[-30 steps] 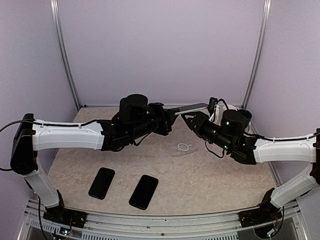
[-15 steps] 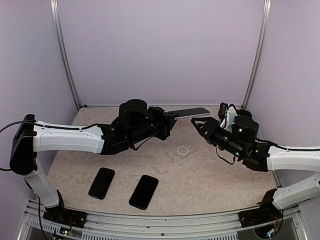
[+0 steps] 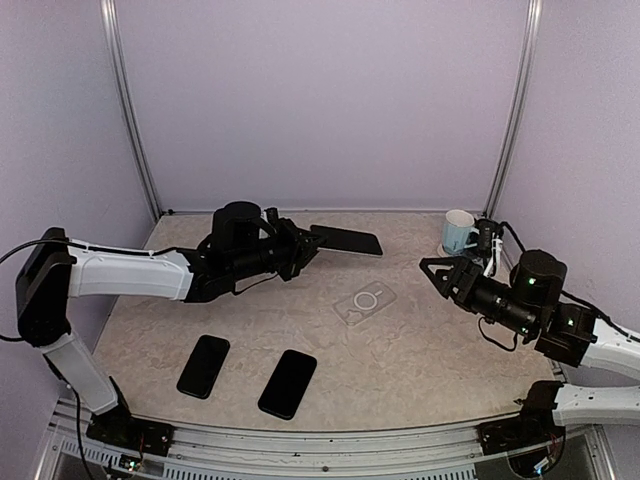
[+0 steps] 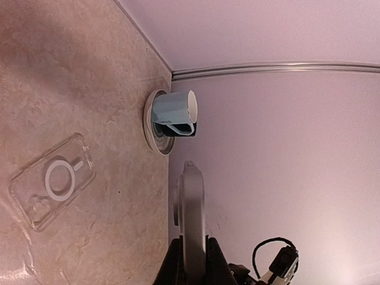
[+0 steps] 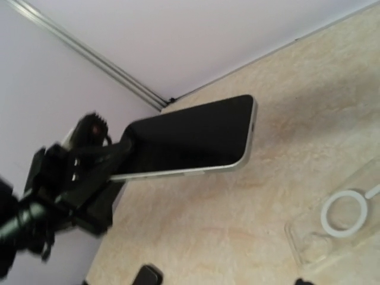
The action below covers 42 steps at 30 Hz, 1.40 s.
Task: Take the phone out of the phone case
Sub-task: Place the phone at the center of the board.
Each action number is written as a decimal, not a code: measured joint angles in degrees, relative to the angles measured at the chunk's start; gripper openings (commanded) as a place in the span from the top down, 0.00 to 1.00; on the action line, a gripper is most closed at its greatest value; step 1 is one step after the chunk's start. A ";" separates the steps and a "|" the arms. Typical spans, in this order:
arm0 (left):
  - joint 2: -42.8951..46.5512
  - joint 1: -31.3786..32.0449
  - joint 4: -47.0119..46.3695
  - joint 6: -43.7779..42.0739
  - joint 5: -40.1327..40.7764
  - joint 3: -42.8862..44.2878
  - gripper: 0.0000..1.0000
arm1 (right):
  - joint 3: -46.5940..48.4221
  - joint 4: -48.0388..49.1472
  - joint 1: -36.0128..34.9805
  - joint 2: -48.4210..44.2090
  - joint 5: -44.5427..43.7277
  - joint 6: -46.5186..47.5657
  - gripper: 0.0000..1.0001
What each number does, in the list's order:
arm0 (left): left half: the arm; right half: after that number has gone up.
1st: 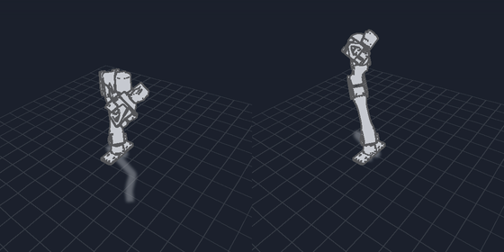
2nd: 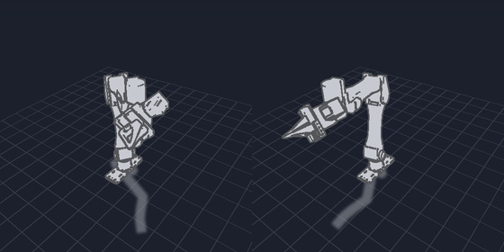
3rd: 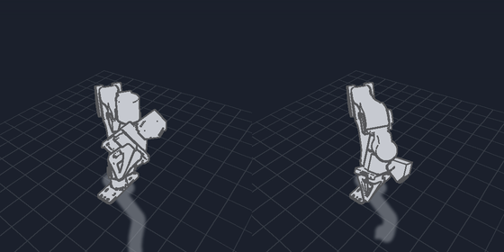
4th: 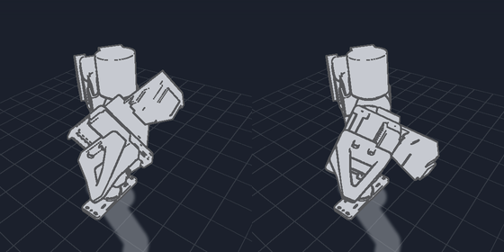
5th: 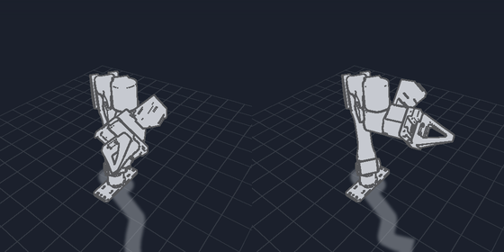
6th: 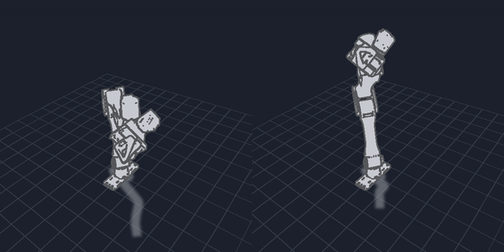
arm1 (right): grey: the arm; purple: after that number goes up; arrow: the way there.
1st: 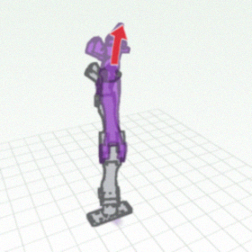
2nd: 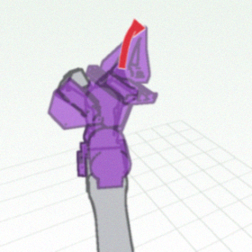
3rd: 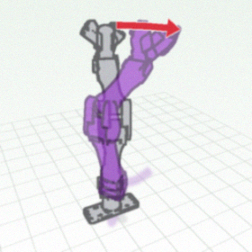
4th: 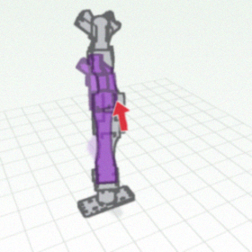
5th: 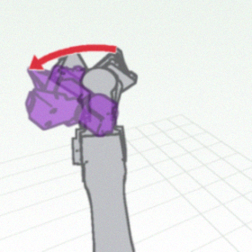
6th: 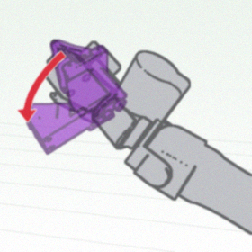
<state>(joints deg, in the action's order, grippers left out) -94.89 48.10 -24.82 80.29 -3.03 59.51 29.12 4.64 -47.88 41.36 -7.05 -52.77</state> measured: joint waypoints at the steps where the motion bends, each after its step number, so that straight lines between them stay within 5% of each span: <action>1: 0.02 -0.87 0.28 -1.57 -1.81 -0.04 1.00 | 0.02 -1.05 0.00 -0.76 0.31 0.50 0.25; 6: 0.00 -7.15 4.07 -12.81 -15.37 0.42 1.00 | 0.46 -6.73 0.00 -1.95 2.27 2.93 0.25; 15: -4.33 -18.18 28.46 -37.73 -34.07 9.40 1.00 | 3.30 -15.02 0.00 -3.23 5.86 6.40 0.23; 26: -18.18 -19.39 50.80 -61.44 -38.01 22.51 0.95 | 3.30 -18.51 0.00 -4.66 9.90 7.41 0.22; 34: -25.18 -19.41 54.27 -68.72 -44.06 27.98 0.84 | 3.19 -18.58 0.00 -6.16 12.02 7.39 0.22; 42: -30.56 -19.45 57.02 -70.88 -40.81 30.05 0.78 | 2.84 -18.67 0.00 -6.29 12.50 7.58 0.21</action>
<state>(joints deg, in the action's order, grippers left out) -125.45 28.64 32.21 9.41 -43.83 89.56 31.97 -14.02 -47.88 35.07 5.45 -45.19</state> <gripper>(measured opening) 0.222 0.784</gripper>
